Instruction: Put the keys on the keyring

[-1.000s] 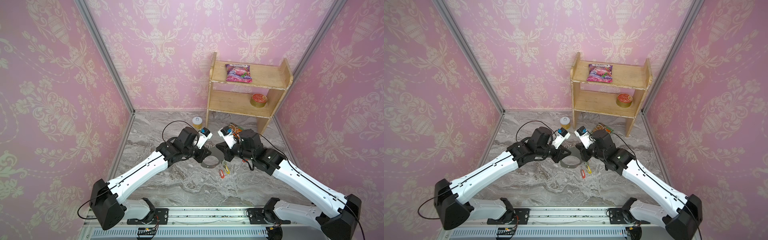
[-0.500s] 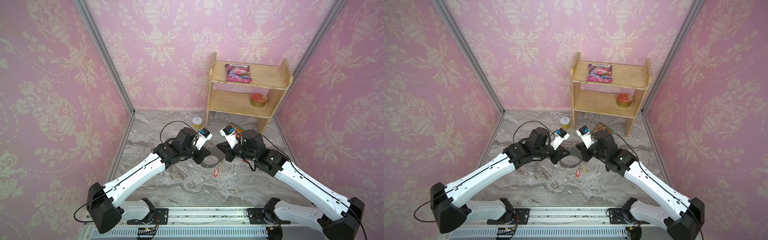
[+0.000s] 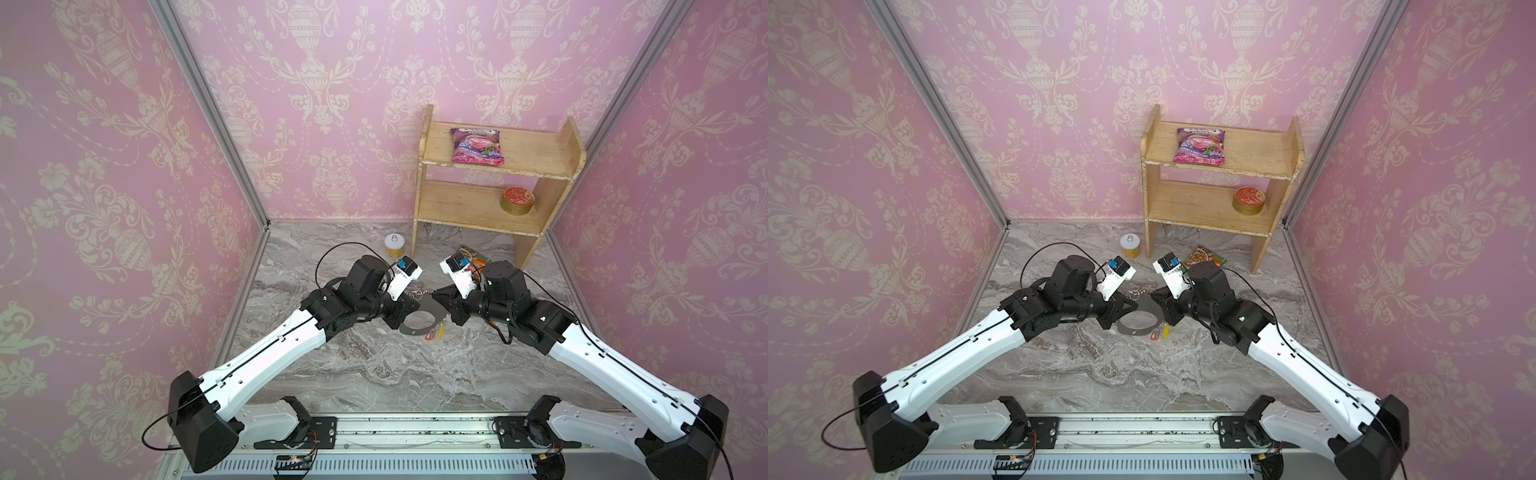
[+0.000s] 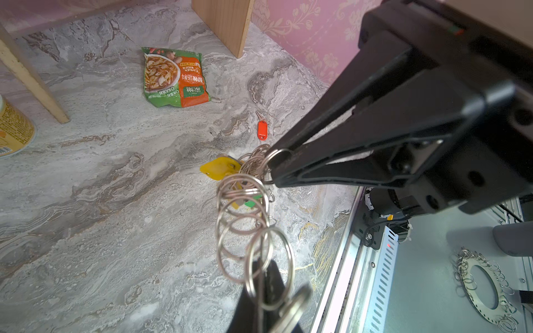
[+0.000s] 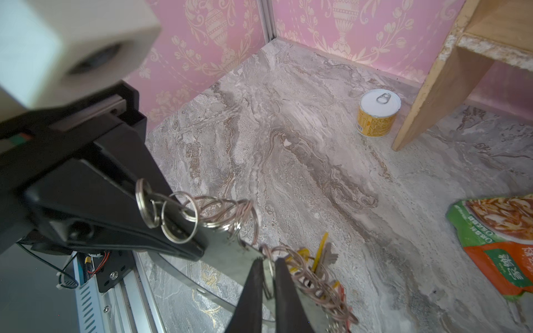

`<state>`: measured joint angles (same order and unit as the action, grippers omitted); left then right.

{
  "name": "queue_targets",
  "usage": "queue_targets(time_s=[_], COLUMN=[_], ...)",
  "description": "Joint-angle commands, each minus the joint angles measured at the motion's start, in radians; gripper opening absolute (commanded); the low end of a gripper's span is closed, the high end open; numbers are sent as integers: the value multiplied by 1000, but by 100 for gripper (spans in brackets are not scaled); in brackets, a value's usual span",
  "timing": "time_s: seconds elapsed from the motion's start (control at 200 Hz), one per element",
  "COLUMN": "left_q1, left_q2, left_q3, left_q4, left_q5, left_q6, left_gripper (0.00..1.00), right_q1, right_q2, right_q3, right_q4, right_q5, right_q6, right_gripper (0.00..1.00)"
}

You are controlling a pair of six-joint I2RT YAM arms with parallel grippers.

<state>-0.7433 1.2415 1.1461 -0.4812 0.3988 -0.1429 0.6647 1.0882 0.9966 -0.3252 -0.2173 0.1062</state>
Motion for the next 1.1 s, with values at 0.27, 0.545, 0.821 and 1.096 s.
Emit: queue_targets(time_s=[0.27, 0.545, 0.821, 1.096], left_q1=[3, 3, 4, 3], left_q2=[-48, -50, -51, -52], left_q3=[-2, -1, -2, -12], left_q4=[47, 56, 56, 66], left_q5=[15, 15, 5, 9], left_q6=[26, 21, 23, 17], left_gripper=[0, 0, 0, 0], right_q1=[-13, -14, -14, -14], right_q2=[-32, -48, -53, -80], right_q3=[-32, -42, -55, -71], right_q4=[9, 13, 28, 43], right_q5=[-13, -20, -42, -25], right_q6=[24, 30, 40, 31], right_gripper=[12, 14, 9, 0])
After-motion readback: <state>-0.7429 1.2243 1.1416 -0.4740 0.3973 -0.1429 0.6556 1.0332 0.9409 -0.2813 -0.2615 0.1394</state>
